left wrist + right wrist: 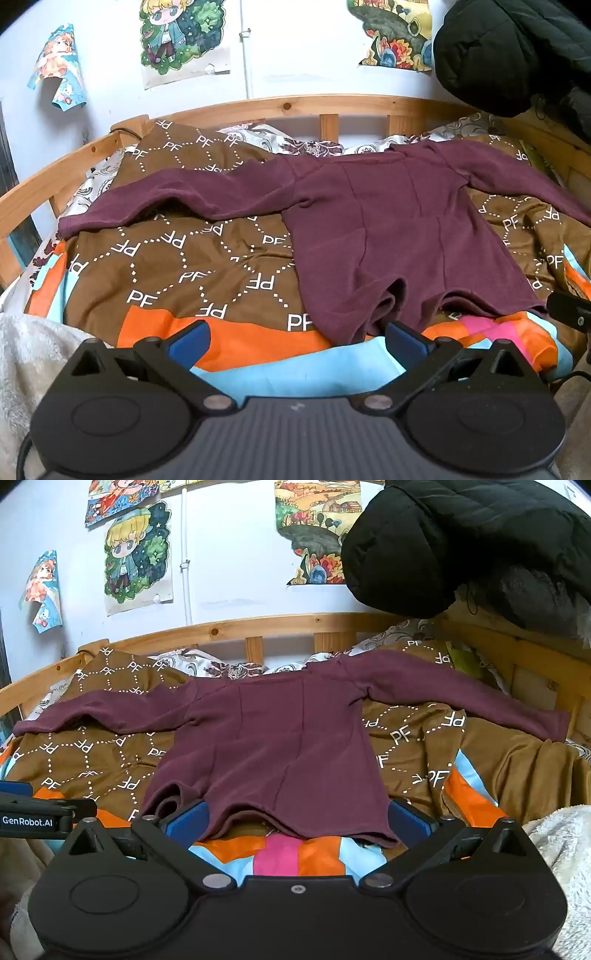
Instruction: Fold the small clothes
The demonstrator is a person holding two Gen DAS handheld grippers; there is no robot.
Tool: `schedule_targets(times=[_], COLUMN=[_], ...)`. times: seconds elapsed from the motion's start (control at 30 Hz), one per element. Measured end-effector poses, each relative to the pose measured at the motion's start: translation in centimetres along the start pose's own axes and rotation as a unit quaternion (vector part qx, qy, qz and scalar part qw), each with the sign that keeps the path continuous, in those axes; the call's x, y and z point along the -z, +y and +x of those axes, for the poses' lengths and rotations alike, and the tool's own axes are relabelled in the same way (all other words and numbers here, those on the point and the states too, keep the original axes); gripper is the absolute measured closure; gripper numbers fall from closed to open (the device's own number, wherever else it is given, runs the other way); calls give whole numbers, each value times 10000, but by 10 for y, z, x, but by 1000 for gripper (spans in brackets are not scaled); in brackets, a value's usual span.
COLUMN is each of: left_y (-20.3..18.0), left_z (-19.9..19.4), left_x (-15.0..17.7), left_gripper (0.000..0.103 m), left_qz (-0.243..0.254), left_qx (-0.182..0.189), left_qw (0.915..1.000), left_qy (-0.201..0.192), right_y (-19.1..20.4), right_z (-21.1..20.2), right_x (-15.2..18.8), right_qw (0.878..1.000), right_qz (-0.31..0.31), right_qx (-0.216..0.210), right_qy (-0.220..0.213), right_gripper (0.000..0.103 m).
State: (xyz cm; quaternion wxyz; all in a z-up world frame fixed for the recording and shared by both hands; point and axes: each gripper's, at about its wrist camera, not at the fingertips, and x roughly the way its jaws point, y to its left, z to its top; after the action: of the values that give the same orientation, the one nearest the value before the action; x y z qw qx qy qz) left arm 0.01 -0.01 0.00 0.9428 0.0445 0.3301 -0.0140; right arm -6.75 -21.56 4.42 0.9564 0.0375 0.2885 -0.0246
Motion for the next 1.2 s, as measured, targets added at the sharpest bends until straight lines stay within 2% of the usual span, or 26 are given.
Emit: schedule_targets(times=[1.2], left_y=[-1], left_z=[1], left_x=[1], left_gripper=[1], left_qz=[-27], left_qx=[13], left_qw=[10000], left_qy=[34], right_y=[-1], right_z=[1], right_x=[0], right_qw=[10000], right_qz=[40], right_qx=[-24], right_qy=[56], right_gripper=[0])
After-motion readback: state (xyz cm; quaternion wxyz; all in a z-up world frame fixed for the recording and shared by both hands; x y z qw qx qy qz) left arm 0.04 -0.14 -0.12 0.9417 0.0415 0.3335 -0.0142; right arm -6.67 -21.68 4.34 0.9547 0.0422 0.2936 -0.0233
